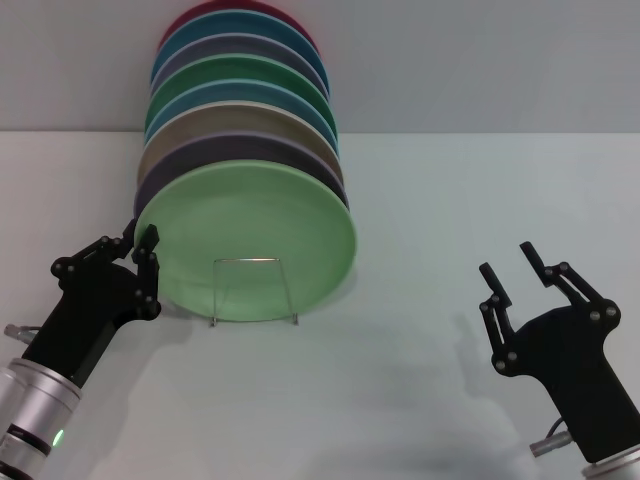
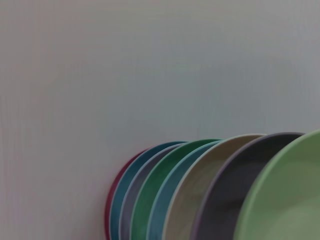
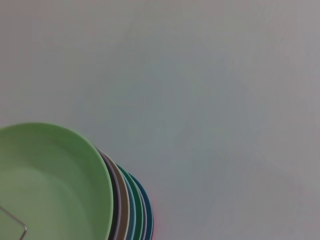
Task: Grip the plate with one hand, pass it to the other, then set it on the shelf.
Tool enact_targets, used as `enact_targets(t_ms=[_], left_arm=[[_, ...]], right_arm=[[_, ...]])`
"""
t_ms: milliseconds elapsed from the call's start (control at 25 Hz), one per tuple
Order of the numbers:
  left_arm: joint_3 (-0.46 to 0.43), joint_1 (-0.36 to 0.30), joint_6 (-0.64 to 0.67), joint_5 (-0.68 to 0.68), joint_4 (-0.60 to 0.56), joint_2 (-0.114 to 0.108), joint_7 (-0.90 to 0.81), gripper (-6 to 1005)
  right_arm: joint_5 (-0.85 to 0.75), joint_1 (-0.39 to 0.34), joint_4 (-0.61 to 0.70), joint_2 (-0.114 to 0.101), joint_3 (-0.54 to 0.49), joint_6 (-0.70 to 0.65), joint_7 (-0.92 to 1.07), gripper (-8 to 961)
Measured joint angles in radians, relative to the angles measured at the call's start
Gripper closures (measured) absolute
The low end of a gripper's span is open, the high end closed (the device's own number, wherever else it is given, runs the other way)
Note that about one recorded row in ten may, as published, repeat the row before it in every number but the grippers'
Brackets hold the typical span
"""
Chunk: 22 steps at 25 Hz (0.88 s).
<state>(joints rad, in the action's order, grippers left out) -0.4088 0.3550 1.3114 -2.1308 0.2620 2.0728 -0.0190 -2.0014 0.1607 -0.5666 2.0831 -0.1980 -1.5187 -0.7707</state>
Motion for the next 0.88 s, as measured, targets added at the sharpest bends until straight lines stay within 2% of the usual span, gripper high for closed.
enact_targets(t_ms=[160,320,560,680,880], left_arm=[[-0.007,-0.008,0.018,0.0,0.006,-0.001,-0.011,929],[-0.002,-0.032,0.082,0.0,0.002,-0.003,-0.016,752],[-0.003,-0.111,0.256,0.0,-0.002,-0.005,-0.025,472],[-0.007,-0.121,0.275,0.002,-0.012,-0.007,-0.093,462],[-0.041,-0.116,0.278,0.007,-0.069,-0.007,-0.307,447]], right_arm=[[0.0,0.002,0.005,0.0,-0.005,0.002,0.0,606],[0.001,0.005,0.01,0.0,-0.031,0.014,0.012,607],[0.029,0.012,0.016,0.001,-0.122,0.015,0.107,588],[0.104,0.034,0.017,0.001,-0.154,0.02,0.195,575],[0.199,0.075,0.06,-0.003,-0.16,0.031,0.361,551]])
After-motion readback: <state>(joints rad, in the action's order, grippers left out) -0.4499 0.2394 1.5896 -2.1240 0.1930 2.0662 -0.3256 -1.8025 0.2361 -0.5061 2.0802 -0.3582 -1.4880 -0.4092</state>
